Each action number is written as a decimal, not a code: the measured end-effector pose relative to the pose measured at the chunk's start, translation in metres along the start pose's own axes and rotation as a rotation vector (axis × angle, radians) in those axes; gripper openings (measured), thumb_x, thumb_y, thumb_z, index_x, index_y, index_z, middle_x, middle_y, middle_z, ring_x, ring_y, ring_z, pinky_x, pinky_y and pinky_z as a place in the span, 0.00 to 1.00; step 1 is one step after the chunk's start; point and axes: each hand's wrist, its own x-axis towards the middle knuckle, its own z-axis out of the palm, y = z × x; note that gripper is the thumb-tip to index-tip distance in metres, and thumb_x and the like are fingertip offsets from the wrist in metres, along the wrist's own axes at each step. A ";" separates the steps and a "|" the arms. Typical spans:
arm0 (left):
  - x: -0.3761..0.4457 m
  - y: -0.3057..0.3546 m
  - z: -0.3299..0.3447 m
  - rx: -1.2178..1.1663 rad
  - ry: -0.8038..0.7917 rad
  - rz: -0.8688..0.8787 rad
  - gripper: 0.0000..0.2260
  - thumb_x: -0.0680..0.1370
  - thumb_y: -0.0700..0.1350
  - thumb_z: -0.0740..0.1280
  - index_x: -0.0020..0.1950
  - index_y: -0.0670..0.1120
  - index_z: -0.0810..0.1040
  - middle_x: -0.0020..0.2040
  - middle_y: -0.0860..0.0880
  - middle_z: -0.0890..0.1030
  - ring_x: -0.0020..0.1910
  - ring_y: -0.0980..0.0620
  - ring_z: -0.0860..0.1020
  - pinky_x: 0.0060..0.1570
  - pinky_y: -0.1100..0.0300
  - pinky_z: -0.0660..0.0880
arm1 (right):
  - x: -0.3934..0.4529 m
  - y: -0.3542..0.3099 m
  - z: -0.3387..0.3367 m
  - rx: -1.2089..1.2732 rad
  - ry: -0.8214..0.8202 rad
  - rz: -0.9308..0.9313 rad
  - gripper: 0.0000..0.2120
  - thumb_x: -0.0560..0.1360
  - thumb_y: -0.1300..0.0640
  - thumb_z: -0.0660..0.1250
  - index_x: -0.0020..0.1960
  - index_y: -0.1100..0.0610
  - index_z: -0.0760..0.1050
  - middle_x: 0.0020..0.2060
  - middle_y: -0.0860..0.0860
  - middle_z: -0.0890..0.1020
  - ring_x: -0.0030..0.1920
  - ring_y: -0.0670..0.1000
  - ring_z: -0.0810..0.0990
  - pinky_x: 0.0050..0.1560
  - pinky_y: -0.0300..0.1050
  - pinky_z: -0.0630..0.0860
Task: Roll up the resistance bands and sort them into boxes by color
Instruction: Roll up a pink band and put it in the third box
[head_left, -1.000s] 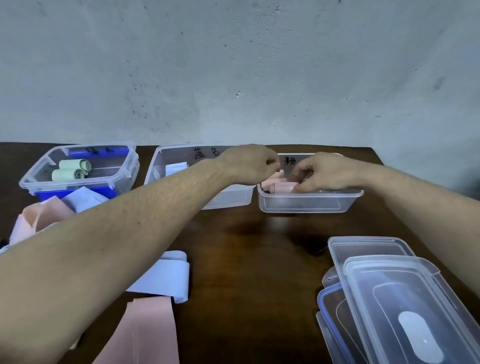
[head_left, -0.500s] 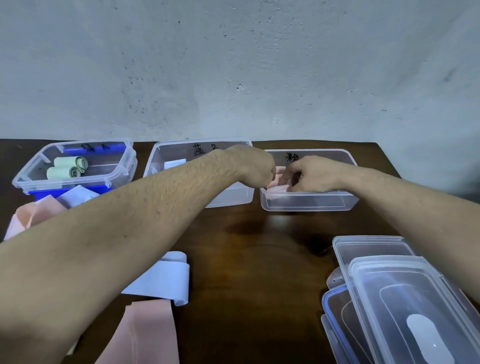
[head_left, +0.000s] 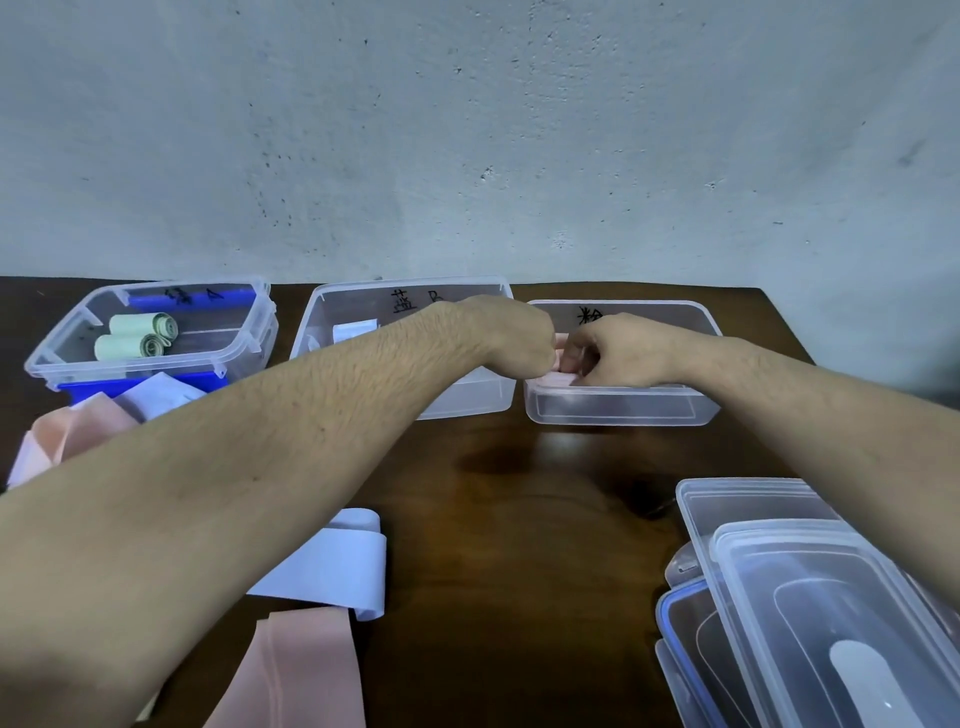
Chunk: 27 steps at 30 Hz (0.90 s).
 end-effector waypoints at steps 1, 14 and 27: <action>0.001 -0.001 0.001 0.004 0.002 0.004 0.14 0.80 0.44 0.54 0.41 0.44 0.77 0.44 0.46 0.79 0.45 0.47 0.78 0.41 0.52 0.73 | 0.000 0.001 0.001 0.009 0.004 0.001 0.08 0.74 0.56 0.72 0.52 0.52 0.79 0.40 0.41 0.79 0.40 0.40 0.77 0.36 0.31 0.69; 0.002 -0.006 0.003 0.038 -0.003 0.007 0.15 0.81 0.46 0.53 0.41 0.46 0.76 0.49 0.46 0.80 0.48 0.48 0.78 0.40 0.54 0.71 | -0.002 -0.005 -0.001 -0.089 0.043 -0.047 0.09 0.74 0.50 0.70 0.51 0.53 0.78 0.36 0.42 0.77 0.37 0.42 0.75 0.34 0.36 0.67; -0.006 -0.006 0.001 0.033 0.032 -0.033 0.16 0.82 0.49 0.52 0.50 0.49 0.80 0.54 0.51 0.80 0.50 0.51 0.77 0.46 0.54 0.74 | -0.004 -0.005 -0.003 -0.060 0.057 -0.072 0.12 0.74 0.51 0.71 0.57 0.52 0.79 0.40 0.41 0.77 0.40 0.42 0.76 0.38 0.37 0.70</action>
